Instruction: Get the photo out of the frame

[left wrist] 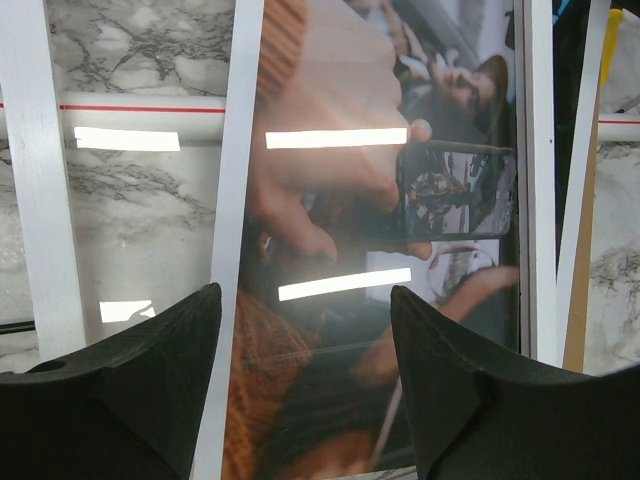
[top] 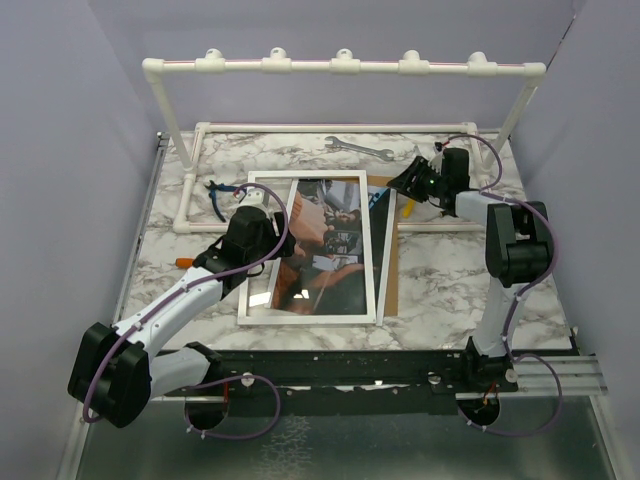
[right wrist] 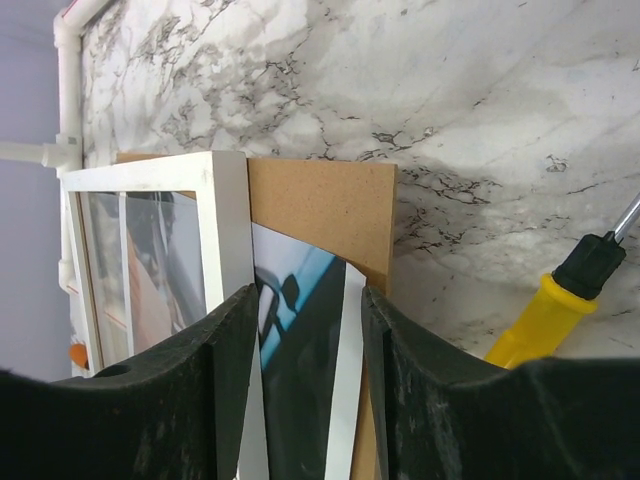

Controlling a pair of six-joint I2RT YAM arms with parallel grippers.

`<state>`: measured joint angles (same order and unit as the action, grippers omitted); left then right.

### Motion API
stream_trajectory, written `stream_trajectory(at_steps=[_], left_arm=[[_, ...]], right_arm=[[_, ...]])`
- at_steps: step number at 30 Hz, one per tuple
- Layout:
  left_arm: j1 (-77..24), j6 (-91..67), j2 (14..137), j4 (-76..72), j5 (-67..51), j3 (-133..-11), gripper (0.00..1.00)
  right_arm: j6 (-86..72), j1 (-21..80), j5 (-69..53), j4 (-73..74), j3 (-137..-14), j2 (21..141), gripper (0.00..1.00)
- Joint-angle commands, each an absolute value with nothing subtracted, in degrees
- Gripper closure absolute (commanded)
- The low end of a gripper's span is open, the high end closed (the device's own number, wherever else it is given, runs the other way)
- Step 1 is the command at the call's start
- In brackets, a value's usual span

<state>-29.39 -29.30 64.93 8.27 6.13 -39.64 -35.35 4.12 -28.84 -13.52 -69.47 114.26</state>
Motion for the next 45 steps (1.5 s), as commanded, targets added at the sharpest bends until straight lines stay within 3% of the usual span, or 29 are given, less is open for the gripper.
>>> stream_trajectory(at_steps=[1, 15, 36, 45], left_arm=[[-29.60, -28.74, 64.64, 8.26, 7.73, -40.25, 0.31], [-29.58, -28.76, 64.32, 8.29, 7.70, -39.98, 0.31], [-29.56, -28.24, 63.78, 8.38, 8.00, -40.05, 0.31], [-29.56, -28.52, 64.14, 8.39, 7.53, -40.44, 0.31]], right_arm=[[-35.49, 3.87, -31.24, -15.12, -70.75, 115.58, 0.51], [-37.94, 3.87, -34.66, -18.44, -69.72, 116.08, 0.56], [-36.29, 3.43, -35.24, -17.31, -73.20, 120.19, 0.55], [-37.70, 3.43, -39.90, -18.62, -70.62, 118.97, 0.62]])
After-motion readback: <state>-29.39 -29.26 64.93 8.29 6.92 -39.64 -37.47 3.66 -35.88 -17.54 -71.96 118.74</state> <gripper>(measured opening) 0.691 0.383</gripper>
